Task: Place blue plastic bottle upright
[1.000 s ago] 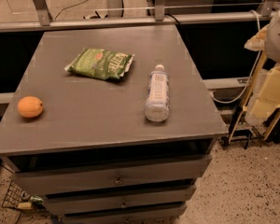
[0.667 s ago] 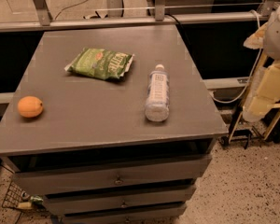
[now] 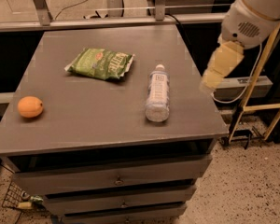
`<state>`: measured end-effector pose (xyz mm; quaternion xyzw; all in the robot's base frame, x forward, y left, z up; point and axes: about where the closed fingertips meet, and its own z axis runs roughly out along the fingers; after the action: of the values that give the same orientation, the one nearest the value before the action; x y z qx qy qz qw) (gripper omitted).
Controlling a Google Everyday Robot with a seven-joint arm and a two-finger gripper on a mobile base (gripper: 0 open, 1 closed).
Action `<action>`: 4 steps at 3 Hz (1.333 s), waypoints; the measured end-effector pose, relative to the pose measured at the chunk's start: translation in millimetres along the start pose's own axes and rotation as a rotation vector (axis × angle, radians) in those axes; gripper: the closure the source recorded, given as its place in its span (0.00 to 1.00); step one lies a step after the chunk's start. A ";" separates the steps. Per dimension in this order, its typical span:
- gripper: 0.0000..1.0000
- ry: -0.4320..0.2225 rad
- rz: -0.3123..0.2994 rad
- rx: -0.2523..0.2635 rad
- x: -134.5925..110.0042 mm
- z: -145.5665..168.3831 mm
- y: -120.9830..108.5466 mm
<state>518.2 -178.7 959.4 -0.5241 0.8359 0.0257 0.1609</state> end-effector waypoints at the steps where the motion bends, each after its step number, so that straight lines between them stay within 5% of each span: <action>1: 0.00 -0.011 0.091 -0.010 -10.0 11.3 -9.1; 2: 0.00 0.003 0.085 0.003 -7.7 11.6 -12.4; 4: 0.00 0.089 0.311 0.015 -40.9 41.9 -10.2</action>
Offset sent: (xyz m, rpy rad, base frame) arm 0.0291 -0.0002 -0.0166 0.0311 0.0847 -0.2898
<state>553.7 -138.8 933.2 -0.3876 0.9135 0.0209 0.1215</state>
